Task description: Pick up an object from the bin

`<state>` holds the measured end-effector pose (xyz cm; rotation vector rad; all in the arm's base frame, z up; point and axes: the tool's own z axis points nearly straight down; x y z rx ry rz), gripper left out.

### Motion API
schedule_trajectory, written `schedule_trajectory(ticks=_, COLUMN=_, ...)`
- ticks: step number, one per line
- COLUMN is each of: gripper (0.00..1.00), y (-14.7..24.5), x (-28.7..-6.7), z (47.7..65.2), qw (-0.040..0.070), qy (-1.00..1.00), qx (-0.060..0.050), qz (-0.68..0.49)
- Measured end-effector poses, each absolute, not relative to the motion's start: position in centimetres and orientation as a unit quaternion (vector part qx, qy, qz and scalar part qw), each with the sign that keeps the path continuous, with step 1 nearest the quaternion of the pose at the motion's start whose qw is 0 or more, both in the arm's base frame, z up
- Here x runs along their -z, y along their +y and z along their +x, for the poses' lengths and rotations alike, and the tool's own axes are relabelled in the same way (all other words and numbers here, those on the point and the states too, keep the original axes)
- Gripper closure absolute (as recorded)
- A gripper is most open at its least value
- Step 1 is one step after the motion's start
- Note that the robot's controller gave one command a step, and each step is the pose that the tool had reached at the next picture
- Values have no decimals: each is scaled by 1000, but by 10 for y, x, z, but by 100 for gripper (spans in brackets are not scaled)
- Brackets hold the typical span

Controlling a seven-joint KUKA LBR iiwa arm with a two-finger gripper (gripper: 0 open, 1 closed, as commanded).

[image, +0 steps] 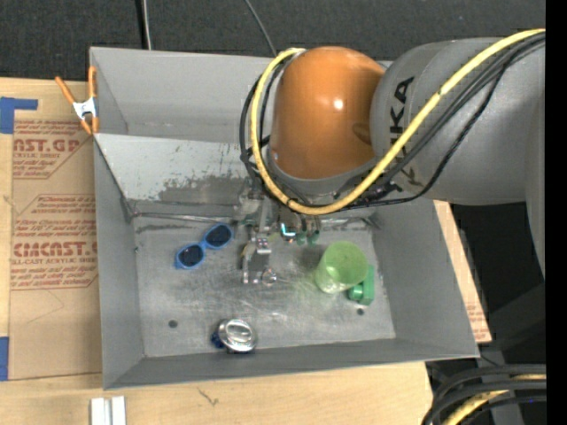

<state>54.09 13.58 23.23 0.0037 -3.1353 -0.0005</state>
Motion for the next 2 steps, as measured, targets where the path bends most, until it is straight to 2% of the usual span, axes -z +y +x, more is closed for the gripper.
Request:
schedule_trajectory(ticks=1, gripper=0, y=171, x=-74, z=590, qw=-2, qy=-986, qx=0, qz=167)
schedule_trajectory(ticks=2, gripper=0, y=163, x=-102, z=580, qw=-2, qy=-987, qx=1, qz=163)
